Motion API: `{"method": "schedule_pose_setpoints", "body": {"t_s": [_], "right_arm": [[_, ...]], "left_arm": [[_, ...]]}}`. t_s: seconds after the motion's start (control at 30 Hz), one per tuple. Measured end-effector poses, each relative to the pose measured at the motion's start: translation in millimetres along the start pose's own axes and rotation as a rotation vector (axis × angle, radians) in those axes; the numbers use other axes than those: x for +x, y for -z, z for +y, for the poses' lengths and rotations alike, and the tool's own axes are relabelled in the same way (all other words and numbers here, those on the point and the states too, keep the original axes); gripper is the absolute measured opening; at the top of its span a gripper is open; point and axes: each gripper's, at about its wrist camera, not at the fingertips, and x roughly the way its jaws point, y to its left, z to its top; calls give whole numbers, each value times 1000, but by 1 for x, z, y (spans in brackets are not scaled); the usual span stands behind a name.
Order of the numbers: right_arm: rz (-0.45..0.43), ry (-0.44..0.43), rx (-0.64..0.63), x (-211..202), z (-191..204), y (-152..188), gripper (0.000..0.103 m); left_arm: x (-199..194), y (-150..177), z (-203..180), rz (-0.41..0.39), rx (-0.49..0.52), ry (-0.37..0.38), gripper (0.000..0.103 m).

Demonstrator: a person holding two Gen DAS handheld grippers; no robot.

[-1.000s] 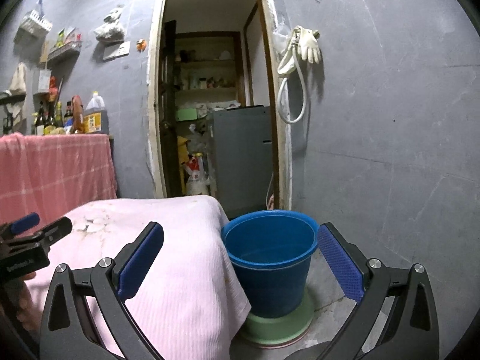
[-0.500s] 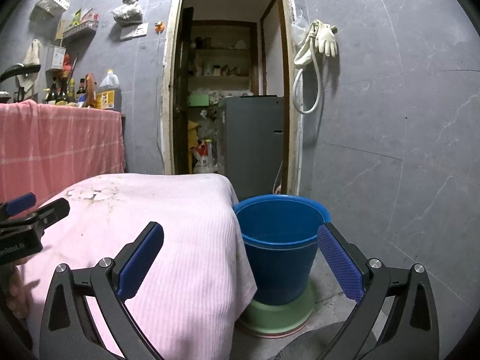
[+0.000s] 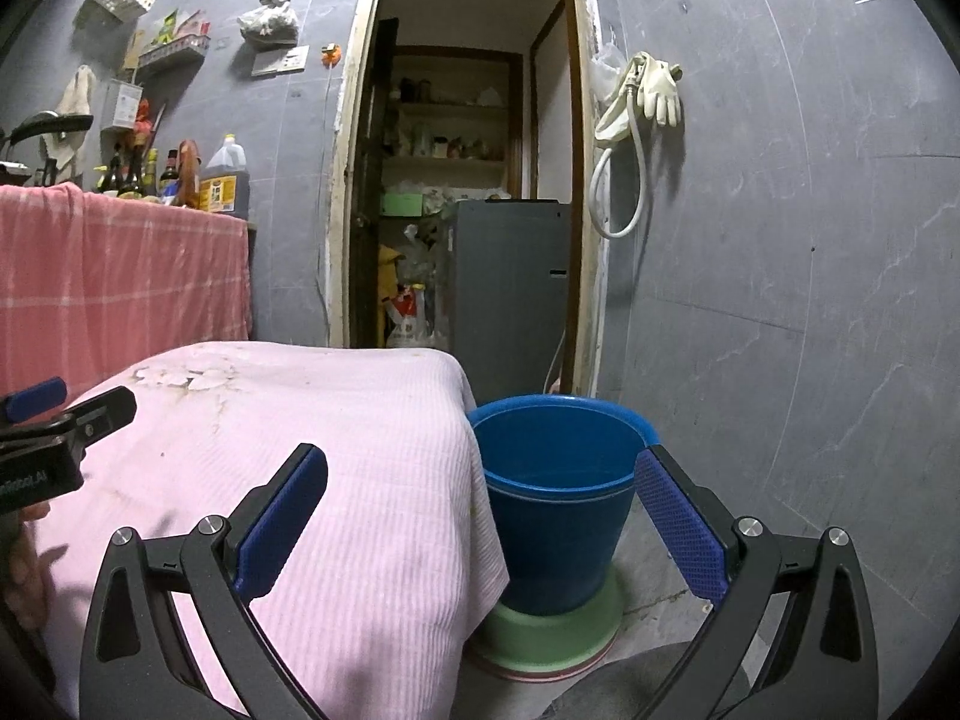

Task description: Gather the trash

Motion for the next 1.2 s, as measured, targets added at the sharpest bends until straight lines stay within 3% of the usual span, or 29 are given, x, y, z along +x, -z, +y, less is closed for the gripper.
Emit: {"method": "schedule_pose_setpoints", "body": {"t_s": [1.2], "right_arm": [[-15, 3, 18, -1, -5, 1, 103]], "left_arm": [[-2, 4, -5, 0, 5, -13, 101]]}}
